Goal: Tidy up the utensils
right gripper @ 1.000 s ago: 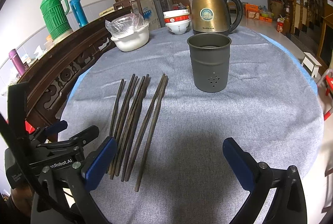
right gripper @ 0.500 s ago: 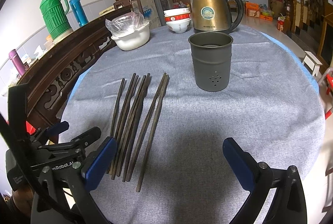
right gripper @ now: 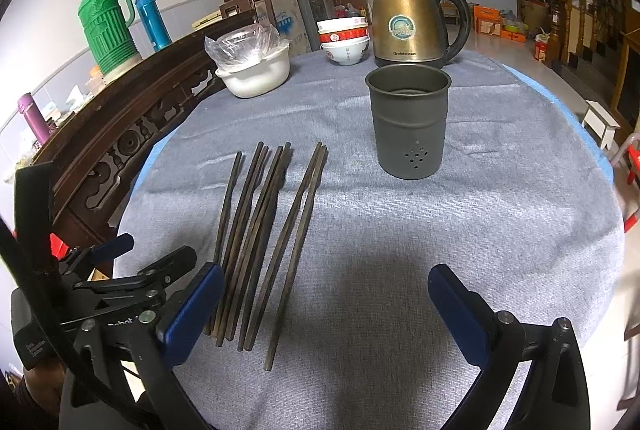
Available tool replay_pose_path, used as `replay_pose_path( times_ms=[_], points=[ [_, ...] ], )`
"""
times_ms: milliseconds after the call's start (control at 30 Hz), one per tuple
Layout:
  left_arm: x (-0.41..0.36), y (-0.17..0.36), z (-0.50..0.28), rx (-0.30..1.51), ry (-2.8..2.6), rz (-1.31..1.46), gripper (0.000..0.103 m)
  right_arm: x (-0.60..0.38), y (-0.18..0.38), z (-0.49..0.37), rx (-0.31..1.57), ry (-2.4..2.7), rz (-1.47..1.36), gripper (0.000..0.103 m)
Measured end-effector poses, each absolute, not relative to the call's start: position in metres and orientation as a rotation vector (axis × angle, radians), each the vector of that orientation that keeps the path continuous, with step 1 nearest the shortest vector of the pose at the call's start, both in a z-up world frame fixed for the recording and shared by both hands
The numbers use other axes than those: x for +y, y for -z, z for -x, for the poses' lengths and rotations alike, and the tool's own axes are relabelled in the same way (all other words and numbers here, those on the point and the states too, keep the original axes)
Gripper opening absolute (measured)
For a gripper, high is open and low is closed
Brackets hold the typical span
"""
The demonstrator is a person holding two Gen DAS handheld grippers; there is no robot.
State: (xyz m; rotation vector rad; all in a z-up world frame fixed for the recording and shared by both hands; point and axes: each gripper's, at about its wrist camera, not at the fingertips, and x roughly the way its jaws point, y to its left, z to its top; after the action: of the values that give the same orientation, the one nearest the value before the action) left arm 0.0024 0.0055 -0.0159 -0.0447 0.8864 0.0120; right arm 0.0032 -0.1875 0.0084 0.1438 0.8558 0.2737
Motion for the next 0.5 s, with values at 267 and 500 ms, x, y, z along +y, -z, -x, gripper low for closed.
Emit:
replay_pose_path(
  times_ms=[267,500],
  points=[
    [0.0065,0.0176,-0.002,0.887,-0.011,0.05,0.103,-0.1868,-0.0082,-0.0029,0.861,-0.272,-0.139,0.103],
    [0.0042,0.0174,-0.0016,0.889,-0.013,0.041,0.103,-0.1878,-0.007,-0.0034,0.863,-0.271,-0.14,0.103]
  ],
)
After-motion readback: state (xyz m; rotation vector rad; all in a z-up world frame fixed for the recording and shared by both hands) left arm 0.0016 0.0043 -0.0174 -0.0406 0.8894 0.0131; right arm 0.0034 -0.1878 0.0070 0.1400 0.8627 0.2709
